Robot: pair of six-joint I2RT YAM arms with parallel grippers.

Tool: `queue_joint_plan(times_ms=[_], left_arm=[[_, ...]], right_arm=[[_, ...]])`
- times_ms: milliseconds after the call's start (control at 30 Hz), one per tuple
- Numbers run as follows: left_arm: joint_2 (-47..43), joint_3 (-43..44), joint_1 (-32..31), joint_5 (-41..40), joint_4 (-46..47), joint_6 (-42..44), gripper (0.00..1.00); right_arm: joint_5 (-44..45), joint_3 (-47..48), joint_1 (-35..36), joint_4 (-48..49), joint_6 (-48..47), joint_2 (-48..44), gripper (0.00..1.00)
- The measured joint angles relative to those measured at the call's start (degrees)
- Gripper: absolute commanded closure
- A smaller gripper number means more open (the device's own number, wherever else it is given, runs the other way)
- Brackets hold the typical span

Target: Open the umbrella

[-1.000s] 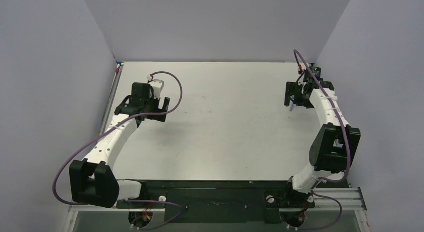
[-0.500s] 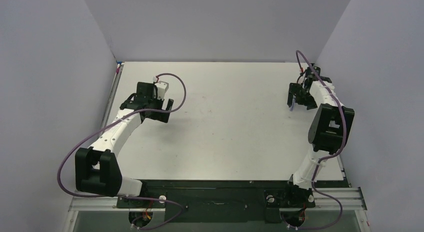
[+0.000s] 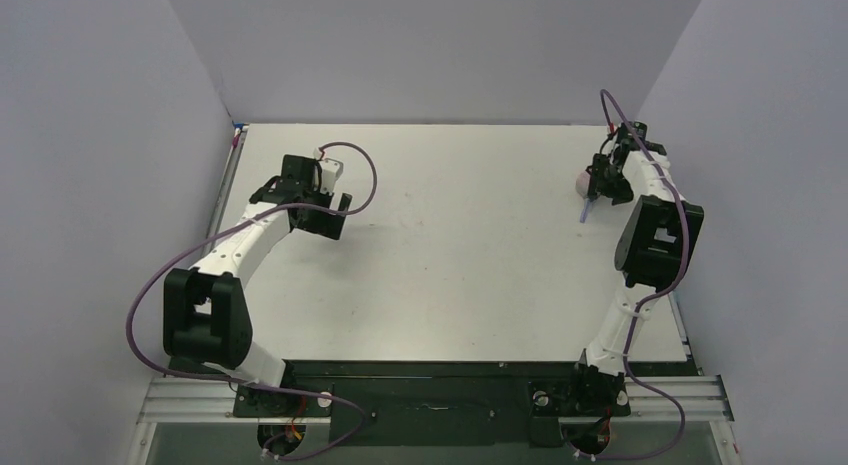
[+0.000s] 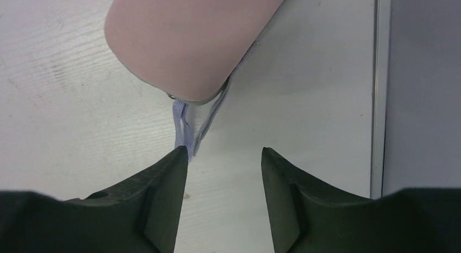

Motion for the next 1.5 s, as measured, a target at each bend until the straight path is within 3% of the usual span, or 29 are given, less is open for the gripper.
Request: queue_joint_plan(times_ms=[367, 933, 1300, 1400, 1500], left_arm=[[1.9, 2.2, 0.0, 0.8, -1.0, 0.0, 0.03], [1.9, 2.4, 0.0, 1.9, -3.5, 0.1, 0.03], [1.9, 2.4, 0.0, 1.9, -3.8, 0.2, 0.03], [1.9, 2.4, 0.0, 1.9, -4.1, 0.2, 0.03], [1.9, 2.4, 0.0, 1.9, -4.3, 0.2, 0.03]], right_arm=[[0.5, 1.3, -0.8, -0.1, -0.1, 4.8, 0.59], [-6.0, 2.1, -1.9, 0.9, 0.7, 7.0, 0.49], [-4.5, 2.1, -1.9, 1.3, 1.5, 7.0, 0.79], [-4.2, 2.1, -1.9, 1.3, 1.3, 7.2, 1.00], [-4.5, 1.9, -1.7, 1.4, 1.0, 7.2, 1.00]])
